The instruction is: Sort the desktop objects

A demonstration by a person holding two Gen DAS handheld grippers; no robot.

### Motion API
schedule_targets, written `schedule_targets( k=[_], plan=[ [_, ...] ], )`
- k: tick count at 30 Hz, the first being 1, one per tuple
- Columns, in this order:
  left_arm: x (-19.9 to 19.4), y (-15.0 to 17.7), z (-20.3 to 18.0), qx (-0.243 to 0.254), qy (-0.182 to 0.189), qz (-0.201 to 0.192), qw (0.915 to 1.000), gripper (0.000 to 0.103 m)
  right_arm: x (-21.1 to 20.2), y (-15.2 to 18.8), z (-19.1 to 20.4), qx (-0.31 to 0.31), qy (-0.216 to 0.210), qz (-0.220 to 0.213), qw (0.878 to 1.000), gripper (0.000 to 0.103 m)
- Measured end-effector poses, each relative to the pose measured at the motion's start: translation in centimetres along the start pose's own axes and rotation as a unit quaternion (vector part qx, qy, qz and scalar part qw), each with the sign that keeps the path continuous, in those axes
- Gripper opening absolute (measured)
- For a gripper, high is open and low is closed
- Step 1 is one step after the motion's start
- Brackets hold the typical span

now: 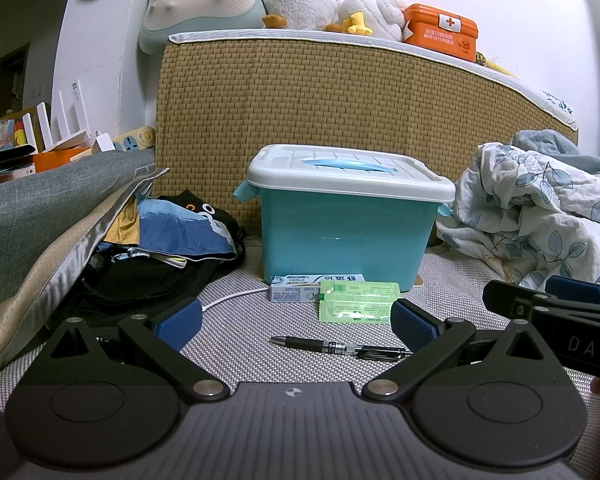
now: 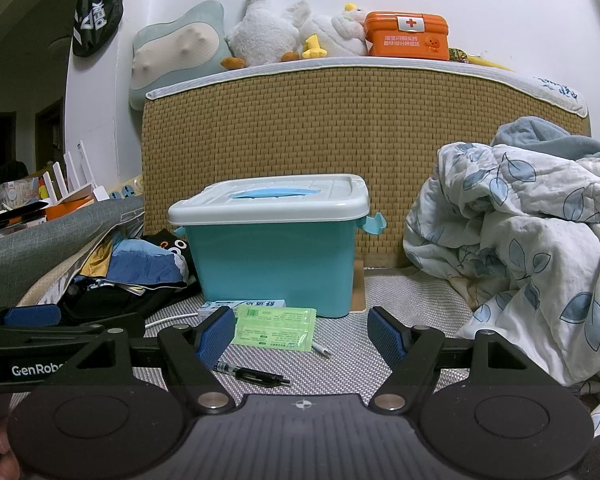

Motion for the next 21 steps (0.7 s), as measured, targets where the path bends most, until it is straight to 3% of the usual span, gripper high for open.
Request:
schedule_targets(
  k=[21],
  plan=[
    [0.01,0.05,-0.02,-0.003,-0.001,0.003,1.0,0.103,0.01,0.08,-0.09,0.002,0.001,0.004,1.0,0.077]
  ],
)
Point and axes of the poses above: each gripper's, at about its wrist camera, not at the fingertips, and x roughly the way its jaws point, z to its left, y to its underside, the point moved 1 cm from there along x, roughly the way its jaws point, and after that the axes turned 15 degrees about x, right-handed, at the moved point
